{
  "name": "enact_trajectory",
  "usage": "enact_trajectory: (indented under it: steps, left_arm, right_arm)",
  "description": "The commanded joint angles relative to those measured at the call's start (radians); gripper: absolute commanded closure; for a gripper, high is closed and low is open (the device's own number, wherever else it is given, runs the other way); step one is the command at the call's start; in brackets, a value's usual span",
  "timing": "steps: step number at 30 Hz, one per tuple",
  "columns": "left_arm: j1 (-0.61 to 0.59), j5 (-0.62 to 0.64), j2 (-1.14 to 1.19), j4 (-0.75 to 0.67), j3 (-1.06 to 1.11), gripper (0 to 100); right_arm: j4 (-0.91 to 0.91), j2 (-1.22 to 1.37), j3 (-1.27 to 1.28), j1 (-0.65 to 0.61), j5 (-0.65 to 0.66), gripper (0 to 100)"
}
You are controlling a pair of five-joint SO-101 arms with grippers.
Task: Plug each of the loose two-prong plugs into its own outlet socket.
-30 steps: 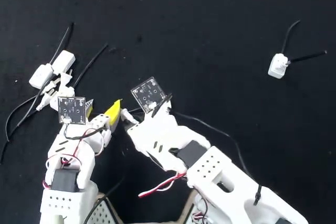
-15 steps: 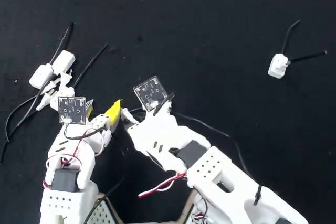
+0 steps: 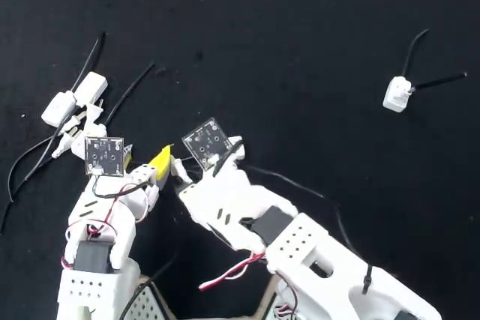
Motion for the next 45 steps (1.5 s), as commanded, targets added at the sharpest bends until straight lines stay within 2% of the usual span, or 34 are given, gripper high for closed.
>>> enact_trajectory:
  steps: [1,12,17,22,29,36,45]
  left_arm:
    - [-0.013,-0.008,-0.012,-0.015,0.001,75]
    - [-0.151,0.003,-0.012,-0.054,-0.025,75]
    - [-0.120,0.000,-0.012,-0.049,-0.018,75]
    - [-0.056,-0.006,-0.012,-0.054,0.008,75]
    - [-0.053,-0.006,-0.012,-0.048,0.010,75]
    - [-0.051,-0.006,-0.011,-0.048,0.019,75]
    - [-0.031,-0.006,-0.006,-0.044,0.019,75]
  right_arm:
    - [-0.043,-0.041,-0.010,-0.040,0.015,98.7]
    - [-0.037,-0.035,-0.008,-0.040,0.017,98.7]
    - [-0.037,-0.041,-0.008,-0.040,0.018,98.7]
    - [-0.035,-0.041,-0.008,-0.046,0.074,98.8]
    - [-0.035,-0.041,-0.010,-0.038,0.078,98.8]
    - [-0.035,-0.042,-0.015,-0.002,0.069,98.8]
    - [-0.043,-0.042,-0.016,-0.002,-0.003,98.8]
